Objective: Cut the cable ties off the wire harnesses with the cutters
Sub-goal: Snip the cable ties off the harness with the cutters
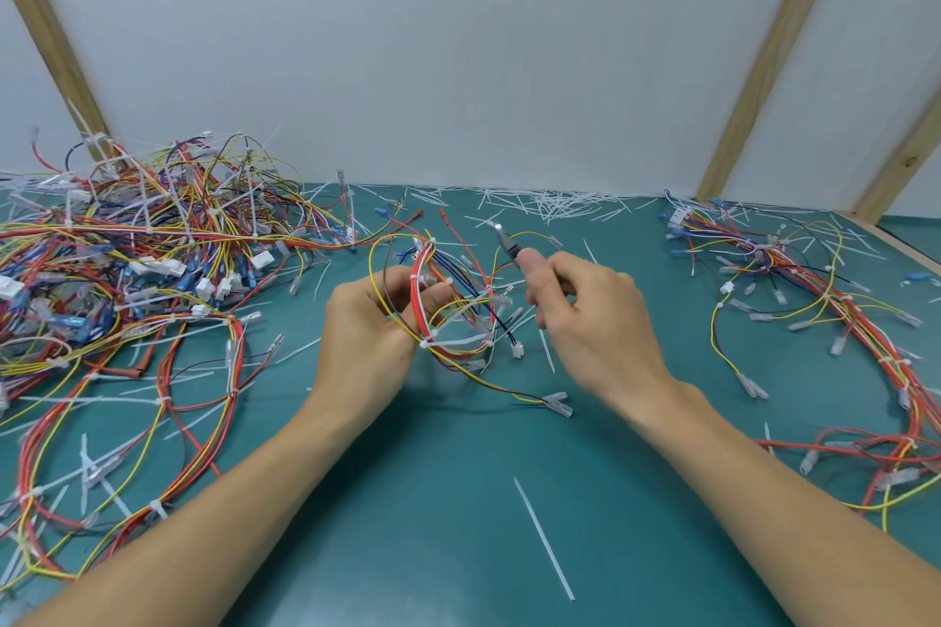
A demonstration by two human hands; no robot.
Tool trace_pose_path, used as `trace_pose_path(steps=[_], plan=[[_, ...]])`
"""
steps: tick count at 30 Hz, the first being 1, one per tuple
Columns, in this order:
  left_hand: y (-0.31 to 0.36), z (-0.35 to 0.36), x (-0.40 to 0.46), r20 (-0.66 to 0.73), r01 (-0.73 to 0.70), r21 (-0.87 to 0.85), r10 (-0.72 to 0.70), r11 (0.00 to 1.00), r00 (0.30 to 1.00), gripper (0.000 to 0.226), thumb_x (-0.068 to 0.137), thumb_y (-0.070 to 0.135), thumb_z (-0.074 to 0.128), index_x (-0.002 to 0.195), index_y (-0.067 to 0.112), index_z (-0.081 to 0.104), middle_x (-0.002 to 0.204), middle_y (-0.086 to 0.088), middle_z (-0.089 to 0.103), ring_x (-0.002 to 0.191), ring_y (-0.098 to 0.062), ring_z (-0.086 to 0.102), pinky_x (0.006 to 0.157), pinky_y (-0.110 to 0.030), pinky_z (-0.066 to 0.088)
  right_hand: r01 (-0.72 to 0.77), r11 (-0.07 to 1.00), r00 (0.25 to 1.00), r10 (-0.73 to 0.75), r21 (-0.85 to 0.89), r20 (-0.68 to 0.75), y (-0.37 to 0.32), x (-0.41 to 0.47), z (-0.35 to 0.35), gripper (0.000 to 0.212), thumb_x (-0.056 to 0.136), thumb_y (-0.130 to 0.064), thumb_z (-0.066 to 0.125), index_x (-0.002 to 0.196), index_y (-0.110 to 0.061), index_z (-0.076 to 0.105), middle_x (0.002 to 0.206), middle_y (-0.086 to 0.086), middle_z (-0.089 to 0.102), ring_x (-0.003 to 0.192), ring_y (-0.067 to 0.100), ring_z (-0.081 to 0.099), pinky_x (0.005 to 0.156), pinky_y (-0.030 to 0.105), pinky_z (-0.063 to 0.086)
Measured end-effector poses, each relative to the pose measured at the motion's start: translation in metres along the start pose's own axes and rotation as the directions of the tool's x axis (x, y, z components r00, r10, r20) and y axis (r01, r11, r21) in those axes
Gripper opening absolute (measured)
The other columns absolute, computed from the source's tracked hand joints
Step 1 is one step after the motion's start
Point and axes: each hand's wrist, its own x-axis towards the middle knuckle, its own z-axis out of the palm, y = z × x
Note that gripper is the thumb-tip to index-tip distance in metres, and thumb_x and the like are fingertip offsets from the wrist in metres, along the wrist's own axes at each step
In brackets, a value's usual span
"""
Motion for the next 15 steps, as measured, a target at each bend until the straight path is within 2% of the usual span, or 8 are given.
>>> trace_pose_path(steps=[4, 6, 8, 10, 14, 15], plan=[[-0.001, 0.001, 0.001, 0.008, 0.029, -0.049, -0.029, 0.998, 1.000, 0.012, 0.083, 0.013, 0.076, 0.085, 0.003, 0.072, 0.070, 0.006, 0.071, 0.065, -0.008, 0.062, 0.068, -0.032, 0.056, 0.016, 0.989, 0.995, -0.002, 0.144, -0.096, -0.003, -0.003, 0.002, 0.043, 0.094, -0.053, 0.065, 0.065, -0.026, 0.049, 0.056, -0.017, 0.051, 0.054, 0.010, 0.045, 0.053, 0.021, 0.032], [0.000, 0.002, 0.002, 0.001, 0.035, -0.065, -0.035, 0.997, 0.999, 0.011, 0.083, 0.011, 0.076, 0.086, 0.001, 0.072, 0.069, 0.007, 0.070, 0.063, -0.007, 0.063, 0.063, -0.027, 0.056, 0.037, 0.967, 0.997, -0.018, 0.252, -0.076, -0.008, -0.005, 0.003, 0.036, 0.091, -0.041, 0.070, 0.066, -0.024, 0.050, 0.053, -0.012, 0.048, 0.051, 0.013, 0.043, 0.052, 0.028, 0.038], [0.001, 0.003, 0.002, -0.011, 0.045, -0.081, -0.046, 0.996, 0.999, 0.004, 0.086, 0.005, 0.074, 0.086, 0.002, 0.071, 0.068, 0.007, 0.071, 0.061, -0.007, 0.065, 0.056, -0.019, 0.053, 0.035, 0.932, 0.999, -0.039, 0.360, 0.004, -0.012, -0.007, 0.005, 0.029, 0.088, -0.032, 0.069, 0.067, -0.020, 0.053, 0.054, 0.001, 0.048, 0.053, 0.029, 0.047, 0.052, 0.042, 0.044], [0.001, 0.003, 0.002, -0.023, 0.045, -0.084, -0.047, 0.995, 0.999, 0.002, 0.086, 0.007, 0.073, 0.086, 0.006, 0.072, 0.066, 0.007, 0.070, 0.060, -0.009, 0.063, 0.054, -0.015, 0.048, 0.017, 0.911, 0.994, -0.059, 0.411, 0.089, -0.016, -0.012, 0.009, 0.026, 0.086, -0.028, 0.070, 0.068, -0.015, 0.056, 0.057, 0.013, 0.050, 0.053, 0.033, 0.046, 0.053, 0.047, 0.044], [0.001, 0.001, 0.002, -0.047, -0.004, 0.014, 0.004, 1.000, 0.999, 0.006, 0.087, 0.018, 0.075, 0.082, 0.015, 0.073, 0.062, 0.014, 0.065, 0.053, 0.001, 0.049, 0.053, -0.012, 0.040, -0.061, 0.872, 0.971, -0.061, 0.486, 0.230, -0.018, -0.018, 0.015, 0.027, 0.088, -0.019, 0.071, 0.072, -0.002, 0.059, 0.056, 0.016, 0.046, 0.051, 0.019, 0.043, 0.047, 0.026, 0.043], [0.001, 0.000, 0.002, -0.059, -0.008, 0.025, 0.009, 1.000, 0.998, 0.007, 0.087, 0.019, 0.075, 0.081, 0.017, 0.072, 0.062, 0.015, 0.065, 0.053, 0.002, 0.050, 0.053, -0.012, 0.041, -0.077, 0.865, 0.963, -0.064, 0.495, 0.262, -0.018, -0.018, 0.015, 0.027, 0.089, -0.019, 0.071, 0.073, -0.001, 0.060, 0.056, 0.016, 0.046, 0.051, 0.019, 0.044, 0.047, 0.026, 0.043]])
